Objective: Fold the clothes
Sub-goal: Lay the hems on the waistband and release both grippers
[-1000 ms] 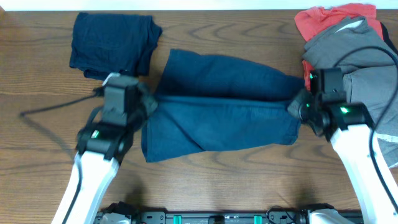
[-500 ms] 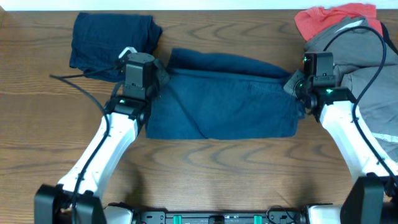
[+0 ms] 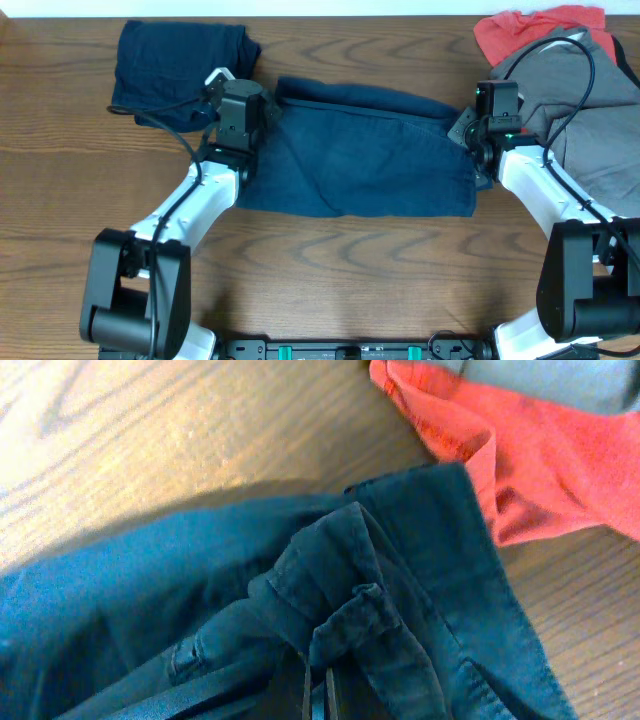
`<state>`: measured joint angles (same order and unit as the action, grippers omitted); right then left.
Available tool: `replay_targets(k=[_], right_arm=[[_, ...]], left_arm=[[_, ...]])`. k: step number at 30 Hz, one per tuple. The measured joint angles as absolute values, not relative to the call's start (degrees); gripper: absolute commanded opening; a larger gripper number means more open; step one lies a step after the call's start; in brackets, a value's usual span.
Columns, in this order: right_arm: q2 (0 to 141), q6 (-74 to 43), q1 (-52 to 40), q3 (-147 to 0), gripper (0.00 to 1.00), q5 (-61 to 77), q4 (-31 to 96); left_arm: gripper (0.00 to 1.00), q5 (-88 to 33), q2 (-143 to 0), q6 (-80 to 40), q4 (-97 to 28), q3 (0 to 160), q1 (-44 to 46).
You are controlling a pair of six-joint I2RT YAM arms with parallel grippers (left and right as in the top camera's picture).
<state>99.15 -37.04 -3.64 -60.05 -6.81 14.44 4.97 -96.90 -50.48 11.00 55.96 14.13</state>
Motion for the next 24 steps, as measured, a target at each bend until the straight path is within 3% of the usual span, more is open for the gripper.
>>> replay_targets(k=[15,16,18,20,21,22,24], right_arm=[[99.68,-36.97,0.62,-60.05,0.01,-6.11,9.67],[99.96,-36.97,0.62,-60.05,0.01,-6.20,8.97],[100.66,-36.97,0.62,-60.05,0.02,-7.07,7.38],[101.51,-37.10,1.32,-60.05,0.27,-9.78,5.23],[101.84,-37.15,1.89,-60.05,0.50,-11.09,3.92],[102.10,-36.82,2.48,-60.05,0.71,-12.21,2.79],[102.39,-36.60,3.46,-60.05,0.99,-14.04,0.73]], left_arm=[[0.06,4.99,-101.43,-47.75,16.21,55.96,16.53],[0.08,5.06,-102.04,-47.75,16.80,55.96,16.53],[0.25,5.74,-103.13,-47.44,17.65,55.96,16.51],[0.49,7.55,-103.98,-47.13,18.46,55.96,15.84],[0.68,8.29,-104.31,-46.96,18.72,55.96,15.38],[0.78,9.08,-104.62,-46.63,18.92,55.96,14.92],[0.99,10.28,-104.92,-45.98,19.18,55.96,14.28]])
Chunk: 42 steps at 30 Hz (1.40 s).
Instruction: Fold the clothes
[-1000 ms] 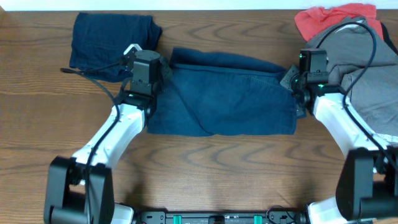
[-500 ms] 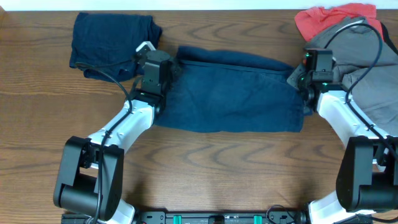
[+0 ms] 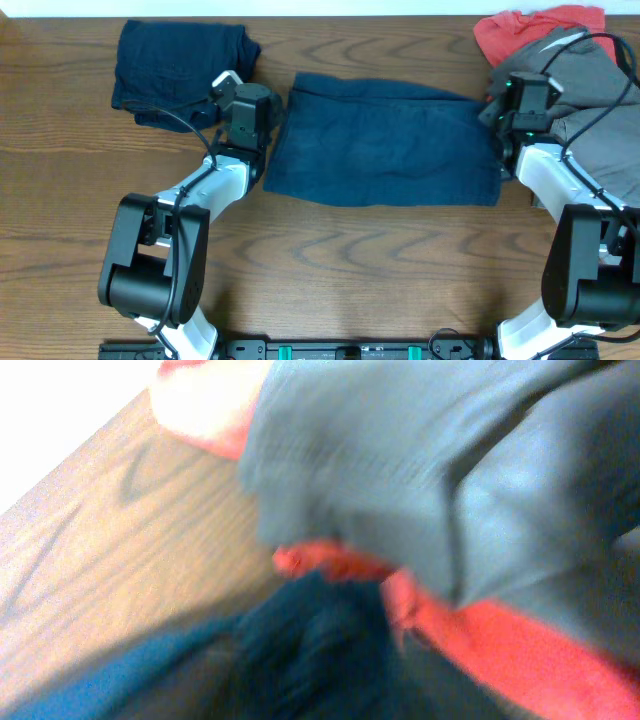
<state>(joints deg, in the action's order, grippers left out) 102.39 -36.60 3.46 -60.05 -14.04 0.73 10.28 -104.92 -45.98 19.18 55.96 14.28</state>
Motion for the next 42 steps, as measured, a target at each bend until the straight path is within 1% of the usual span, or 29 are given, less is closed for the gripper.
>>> replay_targets(k=[1,5,8,13,19,21,25,29,32,37,42], right_arm=[[102.43,-36.58,3.79,-60.05,0.99,-14.79,-0.05],[102.50,-35.38,3.90,-60.05,0.99,-16.05,-3.05],[102.50,-33.82,3.90,-60.05,0.99,-16.08,-2.76],[101.69,-30.17,3.90,-60.05,0.99,-12.95,2.74],[95.46,-27.55,3.55,-60.05,0.99,-7.62,9.26],[93.38,-26.26,2.50,-60.05,0.99,-6.76,10.07],[92.27,-23.35,-2.46,-60.12,0.99,-5.43,12.45],[93.36,-21.67,-7.57,-60.12,0.93,-4.56,13.85],[95.90,-20.93,-10.94,-60.12,0.91,-4.43,12.69],[103.44,-20.47,-13.89,-60.14,0.89,-4.60,8.08],[110.65,-20.32,-14.39,-60.14,0.90,-4.69,4.32]], left_arm=[[0.98,10.85,-104.92,-45.23,19.31,55.96,14.20],[0.98,12.34,-104.92,-42.59,19.51,55.96,14.24],[0.98,12.64,-104.60,-40.05,18.35,55.96,14.24],[0.98,12.84,-100.88,-35.81,9.78,55.96,14.24],[0.98,12.19,-94.61,-29.67,-1.50,56.05,14.24],[0.98,11.05,-94.43,-27.70,-3.79,56.10,14.24],[0.98,8.32,-94.52,-24.56,-6.96,56.07,14.24],[0.98,7.40,-94.52,-23.42,-9.28,56.07,14.24],[0.98,7.01,-94.52,-22.83,-10.70,56.07,14.20],[0.98,6.50,-94.52,-22.44,-11.62,56.07,13.50],[0.98,6.37,-94.52,-22.41,-12.69,56.07,12.58]])
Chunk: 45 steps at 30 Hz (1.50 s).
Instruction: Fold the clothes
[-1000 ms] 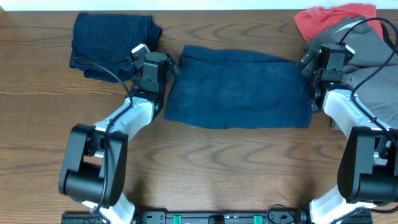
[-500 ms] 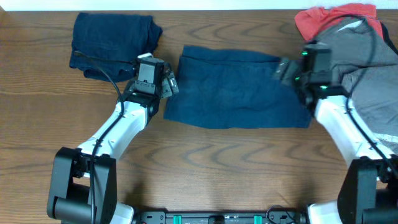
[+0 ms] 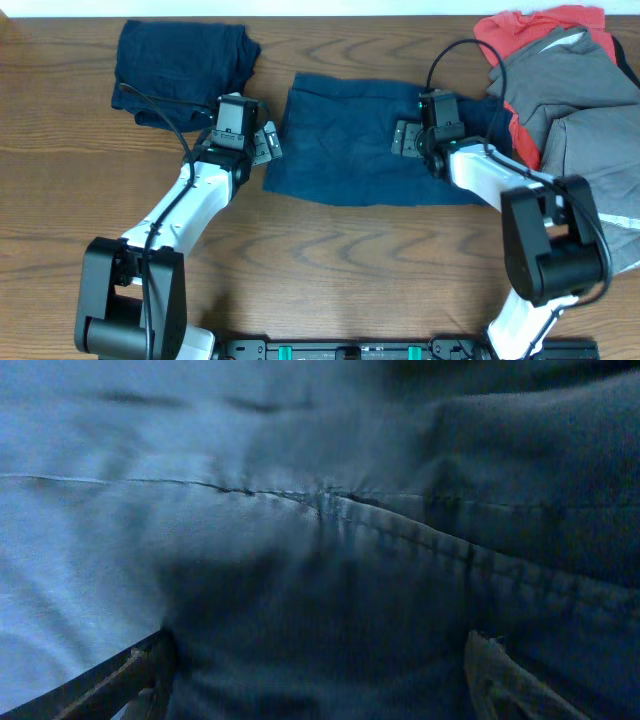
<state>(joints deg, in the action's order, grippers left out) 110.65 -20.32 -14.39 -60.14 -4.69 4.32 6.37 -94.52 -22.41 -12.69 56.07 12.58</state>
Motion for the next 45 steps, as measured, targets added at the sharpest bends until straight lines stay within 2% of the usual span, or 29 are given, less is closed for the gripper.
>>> replay_targets(k=[11,20,24,27,29,36,44,45], right_arm=[[112.03,-17.34,-18.61,-60.73,0.99,-6.00,3.79],[112.16,-15.44,-28.77,-61.17,0.99,-5.54,4.91],[112.16,-14.85,-30.52,-62.28,0.91,-5.34,8.25],[112.14,-14.79,-30.61,-63.46,0.86,-5.04,11.53],[112.09,-14.90,-30.50,-65.21,0.99,-4.03,15.64],[107.98,-15.51,-28.80,-70.08,0.99,-1.50,26.85],[90.70,-20.97,-20.75,-74.32,0.99,-8.56,37.58],[89.43,-21.32,-18.76,-74.50,0.99,-9.04,39.20]], left_arm=[[0.98,6.37,-94.52,-22.41,-13.34,56.07,12.19],[0.98,6.37,-94.52,-22.35,-16.91,56.07,12.10],[0.98,6.37,-94.52,-22.17,-17.96,56.07,11.86],[0.98,6.37,-94.52,-22.15,-18.81,56.07,11.27],[0.98,6.37,-94.52,-22.15,-19.81,56.07,10.81],[0.98,6.35,-94.52,-23.18,-22.79,56.07,10.59],[0.99,6.35,-94.52,-29.71,-24.05,56.05,10.59],[0.93,6.31,-94.52,-30.06,-23.66,56.01,10.59]])
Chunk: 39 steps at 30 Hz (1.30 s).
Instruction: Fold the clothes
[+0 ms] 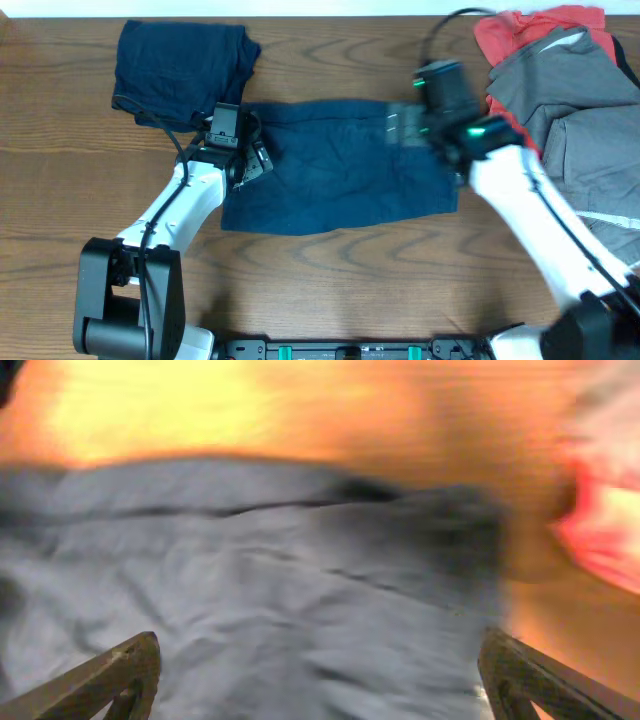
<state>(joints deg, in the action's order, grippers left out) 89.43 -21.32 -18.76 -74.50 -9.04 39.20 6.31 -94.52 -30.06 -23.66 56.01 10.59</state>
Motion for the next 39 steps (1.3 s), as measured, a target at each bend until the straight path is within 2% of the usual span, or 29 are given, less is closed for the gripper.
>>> replay_targets(k=[1,3,6,8,9,10,12,15,26,29,35,39], right_arm=[[88.60,-21.65,-16.62,-74.56,0.99,-9.37,40.99],[88.23,-22.04,-12.51,-74.56,0.97,-9.28,44.27],[88.84,-22.11,-5.98,-74.17,0.71,-6.85,47.62],[88.90,-21.12,-1.91,-73.52,0.60,-4.03,48.42],[88.90,-20.51,-0.03,-73.12,0.57,-2.26,48.45],[88.90,-20.38,0.95,-72.86,0.59,-1.17,48.38],[88.90,-19.81,2.85,-71.92,0.70,1.78,48.36],[88.90,-17.65,3.22,-71.07,0.79,4.01,48.23],[93.08,-11.42,3.22,-70.74,0.93,5.58,46.63],[95.74,-11.05,3.22,-70.74,0.91,5.61,46.11],[105.47,-10.52,3.22,-70.74,0.79,7.97,42.41],[109.34,-10.20,3.22,-70.63,0.79,8.78,40.80]], left_arm=[[0.86,6.09,-94.52,-30.33,-23.24,56.01,10.59],[0.61,4.64,-94.52,-30.06,-21.74,55.94,10.59],[0.28,-0.12,-94.52,-28.32,-19.59,55.94,10.55],[0.13,-2.63,-94.52,-27.68,-19.40,55.94,10.59],[0.06,-3.77,-94.52,-27.70,-19.35,55.94,10.59],[0.06,-4.34,-94.52,-27.22,-19.31,55.94,10.59],[0.06,-5.65,-94.52,-26.65,-19.20,55.94,10.59],[0.06,-6.20,-94.85,-26.52,-19.11,55.94,10.59],[0.06,-2.42,-103.09,-26.48,-15.99,55.90,10.59],[0.06,-1.06,-103.09,-26.46,-15.97,55.90,10.57],[0.06,-0.60,-103.20,-26.28,-15.97,55.90,10.55],[0.06,-0.40,-103.39,-26.28,-15.94,55.90,10.55]])
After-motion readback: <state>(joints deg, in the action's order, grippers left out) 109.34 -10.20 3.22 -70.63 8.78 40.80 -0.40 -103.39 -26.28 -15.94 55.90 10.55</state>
